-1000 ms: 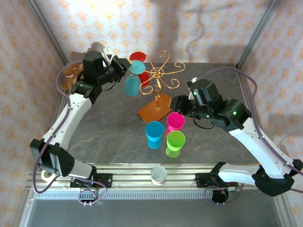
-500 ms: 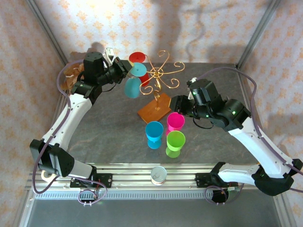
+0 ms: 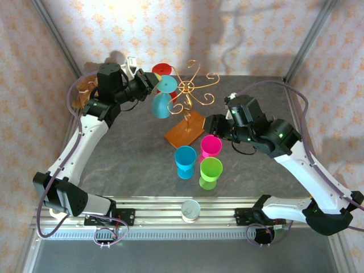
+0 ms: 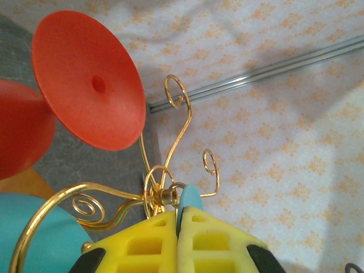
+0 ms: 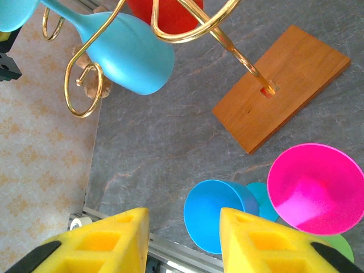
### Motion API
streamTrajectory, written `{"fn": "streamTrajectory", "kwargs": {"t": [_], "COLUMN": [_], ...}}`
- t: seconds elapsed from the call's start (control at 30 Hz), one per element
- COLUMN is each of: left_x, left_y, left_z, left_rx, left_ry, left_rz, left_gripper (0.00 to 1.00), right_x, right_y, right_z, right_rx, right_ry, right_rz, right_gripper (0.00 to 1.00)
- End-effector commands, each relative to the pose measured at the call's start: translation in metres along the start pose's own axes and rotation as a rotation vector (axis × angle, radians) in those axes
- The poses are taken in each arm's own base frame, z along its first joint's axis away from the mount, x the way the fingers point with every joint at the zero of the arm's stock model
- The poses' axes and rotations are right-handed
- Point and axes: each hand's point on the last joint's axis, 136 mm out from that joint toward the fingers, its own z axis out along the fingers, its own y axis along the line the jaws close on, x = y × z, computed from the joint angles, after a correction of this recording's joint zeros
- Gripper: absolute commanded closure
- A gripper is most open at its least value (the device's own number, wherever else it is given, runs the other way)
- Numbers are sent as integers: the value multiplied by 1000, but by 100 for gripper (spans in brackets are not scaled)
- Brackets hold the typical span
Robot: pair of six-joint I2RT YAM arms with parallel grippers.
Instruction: Take the wine glass off the wine glass rack
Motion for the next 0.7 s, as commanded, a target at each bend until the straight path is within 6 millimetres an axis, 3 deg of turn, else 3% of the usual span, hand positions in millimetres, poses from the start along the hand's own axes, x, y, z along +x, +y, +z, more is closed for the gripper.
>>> {"fn": "streamTrajectory", "kwargs": {"t": [0.0,0.37,0.67], "left_x": [7,10,21], "left_y": [-21,-25,-18], "left_z": [-16,-26,-57], "left_rx": [47,50,-32], "left_ry": [12,7,-23], "left_rz": [46,63,140], "left_gripper": [100,100,100], "right_x": [-6,-6,-6], "right_y": [2,3,3], "right_z": [1,1,-3], "right_rx": [-6,-10,-18], "right_ry": [-21,-20,-25], "right_rz": [14,18,19], "right_gripper": [62,62,62]}}
